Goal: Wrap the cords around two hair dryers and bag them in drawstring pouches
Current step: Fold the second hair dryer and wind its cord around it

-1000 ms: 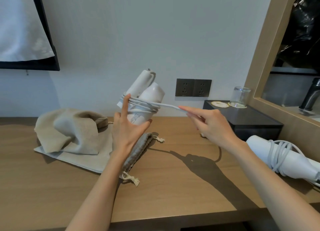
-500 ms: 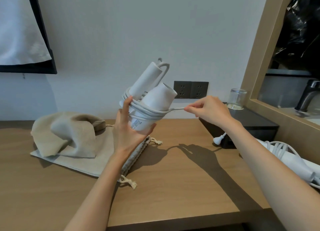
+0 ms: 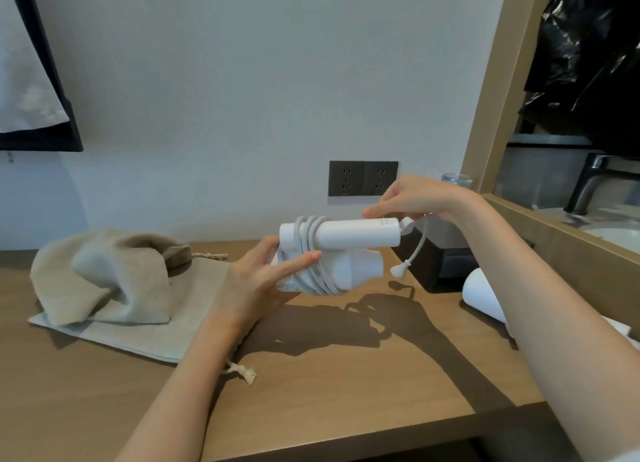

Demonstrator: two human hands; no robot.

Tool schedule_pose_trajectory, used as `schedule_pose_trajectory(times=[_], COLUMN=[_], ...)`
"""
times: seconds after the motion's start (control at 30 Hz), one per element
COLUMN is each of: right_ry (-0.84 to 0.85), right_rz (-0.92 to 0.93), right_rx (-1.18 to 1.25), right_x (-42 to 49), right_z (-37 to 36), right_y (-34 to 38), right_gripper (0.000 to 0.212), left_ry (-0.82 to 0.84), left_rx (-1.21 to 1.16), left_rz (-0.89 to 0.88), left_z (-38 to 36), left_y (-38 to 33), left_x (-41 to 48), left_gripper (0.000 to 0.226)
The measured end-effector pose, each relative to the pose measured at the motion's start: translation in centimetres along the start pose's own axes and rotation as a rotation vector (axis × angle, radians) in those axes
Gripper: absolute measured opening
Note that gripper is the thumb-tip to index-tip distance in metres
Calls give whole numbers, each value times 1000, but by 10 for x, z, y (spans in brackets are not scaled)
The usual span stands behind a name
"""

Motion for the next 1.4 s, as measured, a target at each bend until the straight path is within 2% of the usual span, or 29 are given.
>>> schedule_pose_trajectory(times=[0.03, 0.1, 0.3, 0.43, 0.57, 0.63, 0.73, 0.83, 0.93, 1.0, 1.1, 1.4], right_ry=[4, -16, -145, -152, -169, -214, -242, -246, -222, -186, -186, -217], right_rz=[6, 17, 97, 205, 313, 345, 391, 417, 396, 365, 346, 371], right_rx=[-33, -111, -354, -216, -97, -116, -139, -155, -206, -153, -111, -164], right_x=[-1, -4, -5, -14, -27, -31, -32, -29, -25, -24, -23, -16], right_z=[0, 3, 8, 4, -3, -9, -23, -40, -60, -74, -90, -113], right_y=[5, 19, 47, 68, 87, 88, 85, 76, 63, 54, 46, 24], right_gripper=[36, 32, 30, 26, 24, 26, 33, 37, 27, 21, 31, 36], left_ry=[3, 27, 59, 149, 290, 317, 311, 323, 373, 426, 498, 622], left_rx=[5, 29, 129, 190, 160, 136, 96, 20, -57, -70, -44, -40], left_rz=[-5, 13, 26, 56, 242, 321, 420, 523, 538, 536, 513, 554], left_z=[0, -2, 0, -3, -14, -15, -13, -15, -25, -30, -34, -41], left_y=[0, 2, 3, 2, 15, 21, 26, 32, 38, 40, 40, 42], left_x=[0, 0, 2, 4, -1, -4, -3, -6, -14, -18, -22, -32], left_gripper=[55, 47, 54, 73, 93, 91, 74, 81, 98, 104, 105, 114])
Point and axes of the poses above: each hand's wrist, its own x-axis towards the middle knuckle, its own z-axis out of the back of the hand, y = z × x, the point moved 7 cm from there along x, towards the middle knuckle, and after that the axes turned 5 degrees about -y, right-handed, at the moved point
